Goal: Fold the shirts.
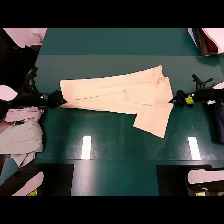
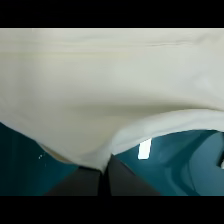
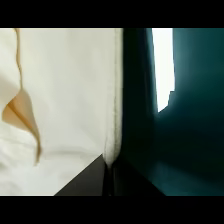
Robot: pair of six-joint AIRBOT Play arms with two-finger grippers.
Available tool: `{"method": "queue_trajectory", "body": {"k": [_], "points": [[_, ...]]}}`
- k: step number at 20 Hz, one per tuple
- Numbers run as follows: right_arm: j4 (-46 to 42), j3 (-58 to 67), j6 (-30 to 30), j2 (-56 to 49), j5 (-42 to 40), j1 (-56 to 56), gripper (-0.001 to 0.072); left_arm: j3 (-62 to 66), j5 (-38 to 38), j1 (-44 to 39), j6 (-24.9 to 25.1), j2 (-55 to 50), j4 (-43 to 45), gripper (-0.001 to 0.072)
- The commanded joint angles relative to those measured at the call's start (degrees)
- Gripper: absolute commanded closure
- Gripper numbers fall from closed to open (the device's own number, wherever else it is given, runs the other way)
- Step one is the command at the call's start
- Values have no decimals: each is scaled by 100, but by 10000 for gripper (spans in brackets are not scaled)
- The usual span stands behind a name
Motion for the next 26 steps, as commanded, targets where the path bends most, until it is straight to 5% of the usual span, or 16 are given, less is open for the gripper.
{"method": "queue_trajectory", "body": {"k": [1,6,12,17,20,23,26], "points": [[179,304,-142,876,22,-70,692,789,-155,4,-7,17,-39,685],[848,2286,-33,2400,-33,-647,692,4035,-566,4,44,17,-37,684],[1005,3971,-35,3792,-1102,-824,692,7597,-538,4,339,39,-39,684],[-140,4413,-28,4736,-1263,-826,692,7560,-129,2,337,765,-153,684],[-1285,4413,470,5156,-1257,-824,692,7608,162,4,341,1005,-507,684],[-2411,4413,1204,5309,-938,-824,693,7497,-146,4,339,1027,-605,684],[-2597,4417,1333,4898,-109,-824,694,6496,-680,4,175,1014,-608,684]]}}
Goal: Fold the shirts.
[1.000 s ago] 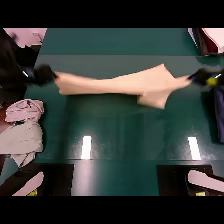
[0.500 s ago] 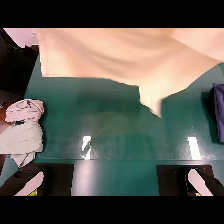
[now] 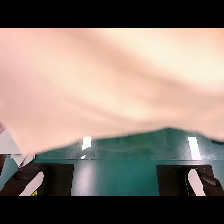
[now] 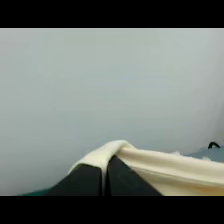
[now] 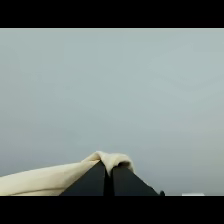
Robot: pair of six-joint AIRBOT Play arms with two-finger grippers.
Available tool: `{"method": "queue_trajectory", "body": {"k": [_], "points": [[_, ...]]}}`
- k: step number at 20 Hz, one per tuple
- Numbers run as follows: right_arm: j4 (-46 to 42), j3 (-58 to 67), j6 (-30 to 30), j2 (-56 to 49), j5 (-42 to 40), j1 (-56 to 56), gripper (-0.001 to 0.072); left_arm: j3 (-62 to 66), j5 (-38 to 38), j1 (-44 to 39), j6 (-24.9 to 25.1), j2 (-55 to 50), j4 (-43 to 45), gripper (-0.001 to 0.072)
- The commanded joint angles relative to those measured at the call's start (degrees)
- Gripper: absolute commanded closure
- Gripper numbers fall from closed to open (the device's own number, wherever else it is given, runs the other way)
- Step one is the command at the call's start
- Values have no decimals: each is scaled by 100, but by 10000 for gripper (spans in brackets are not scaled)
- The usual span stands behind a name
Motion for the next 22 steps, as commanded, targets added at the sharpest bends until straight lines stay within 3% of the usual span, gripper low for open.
{"method": "queue_trajectory", "body": {"k": [1,6,8,12,16,19,22], "points": [[-529,20,356,-431,1014,-2,694,-1067,-625,4,-181,-28,-59,684],[-540,9,601,-2328,3423,122,694,-3348,-1196,4,-125,-776,-28,684],[-538,-208,603,-3056,3836,382,694,-4041,-1161,2,-96,-1303,-11,684],[-551,-1119,627,-4389,3423,935,694,-4439,-905,4,258,-2763,-15,684],[-544,-1421,627,-5521,2208,1174,694,-4422,476,4,319,-3836,-236,684],[-540,-1043,629,-6037,1423,1235,694,-4400,1832,2,457,-4000,-579,684],[-551,-389,693,-6271,883,1235,694,-4109,2402,4,761,-4000,-686,684]]}}
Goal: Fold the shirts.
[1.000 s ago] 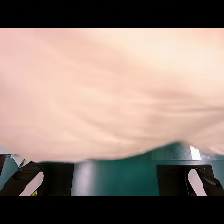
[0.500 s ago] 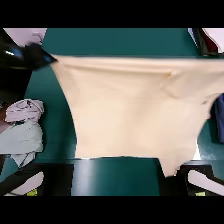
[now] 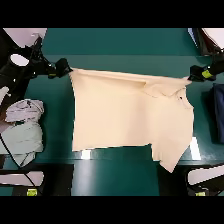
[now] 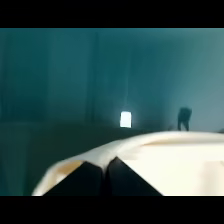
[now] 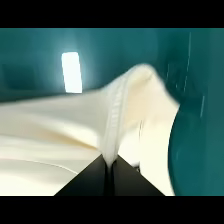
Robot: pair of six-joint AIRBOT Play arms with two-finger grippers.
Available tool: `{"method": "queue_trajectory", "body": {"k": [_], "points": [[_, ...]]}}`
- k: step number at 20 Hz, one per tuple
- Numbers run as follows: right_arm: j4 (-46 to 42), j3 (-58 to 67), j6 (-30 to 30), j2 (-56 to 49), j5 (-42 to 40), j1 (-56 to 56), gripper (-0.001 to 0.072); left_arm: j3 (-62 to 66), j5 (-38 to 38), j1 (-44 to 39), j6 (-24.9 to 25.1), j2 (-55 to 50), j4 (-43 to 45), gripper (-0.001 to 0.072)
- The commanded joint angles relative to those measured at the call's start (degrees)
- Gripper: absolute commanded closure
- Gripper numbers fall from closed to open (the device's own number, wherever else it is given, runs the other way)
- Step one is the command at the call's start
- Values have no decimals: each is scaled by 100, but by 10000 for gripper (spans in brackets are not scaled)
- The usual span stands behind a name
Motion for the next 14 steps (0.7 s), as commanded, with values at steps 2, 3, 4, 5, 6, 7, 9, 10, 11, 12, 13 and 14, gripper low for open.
{"method": "queue_trajectory", "body": {"k": [2,3,4,5,6,7,9,10,11,12,13,14], "points": [[-44,763,42,-337,-1049,33,694,361,938,7,649,-133,-164,684],[-46,879,42,-334,-1082,33,694,393,914,7,726,-133,-153,684],[-46,938,37,-332,-1012,33,694,393,844,7,745,-133,-114,684],[-50,933,2,-332,-857,35,694,393,651,7,745,-144,2,684],[-52,909,-70,-343,-588,35,694,391,358,-9,748,-168,153,684],[-50,817,-122,-343,-374,35,694,387,-9,-13,748,-225,269,684],[-72,522,-170,-341,55,35,694,352,-651,-11,745,-385,446,684],[-79,313,-170,-330,256,33,694,350,-979,-11,743,-503,546,684],[-76,55,-170,-284,323,33,694,352,-1235,-11,741,-625,649,684],[-76,-256,-170,-210,321,39,694,352,-1414,-11,732,-730,756,684],[-76,-568,-170,-120,295,39,694,352,-1517,-11,667,-831,868,684],[-76,-846,-170,-35,216,39,694,350,-1532,-11,557,-907,981,684]]}}
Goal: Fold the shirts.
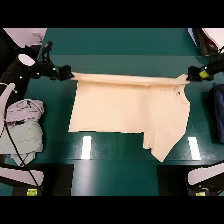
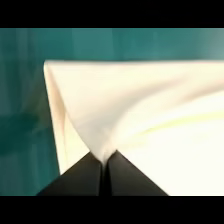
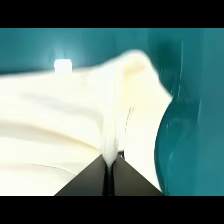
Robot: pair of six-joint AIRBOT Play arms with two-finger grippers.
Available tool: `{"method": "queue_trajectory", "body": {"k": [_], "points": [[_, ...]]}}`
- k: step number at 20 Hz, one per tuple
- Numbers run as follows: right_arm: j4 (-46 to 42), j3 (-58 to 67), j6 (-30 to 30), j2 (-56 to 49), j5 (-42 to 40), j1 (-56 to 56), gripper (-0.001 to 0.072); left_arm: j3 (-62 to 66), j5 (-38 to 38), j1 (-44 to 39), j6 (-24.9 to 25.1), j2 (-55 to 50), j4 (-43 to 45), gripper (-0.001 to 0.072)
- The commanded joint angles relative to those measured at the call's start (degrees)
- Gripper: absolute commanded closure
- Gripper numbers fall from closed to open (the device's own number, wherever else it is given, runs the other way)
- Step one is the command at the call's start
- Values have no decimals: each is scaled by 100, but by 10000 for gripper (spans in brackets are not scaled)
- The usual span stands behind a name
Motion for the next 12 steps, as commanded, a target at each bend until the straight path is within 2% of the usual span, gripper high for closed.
{"method": "queue_trajectory", "body": {"k": [1,5,8,9,10,11,12], "points": [[35,-914,-20,234,44,9,694,-2,-520,-4,-245,-299,461,684],[271,-1690,-17,492,-332,9,692,-2,-24,-7,-321,-317,566,684],[466,-1943,-20,614,-509,2,680,-2,-256,-4,-321,-317,566,682],[531,-1943,-20,612,-507,2,580,-2,-365,-4,-321,-317,566,681],[529,-1917,-15,612,-474,2,426,-2,-437,-7,-323,-317,564,574],[531,-1875,-15,612,-411,4,387,-2,-514,-4,-378,-317,562,309],[533,-1810,-11,612,-326,9,387,-2,-570,-4,-455,-317,562,188]]}}
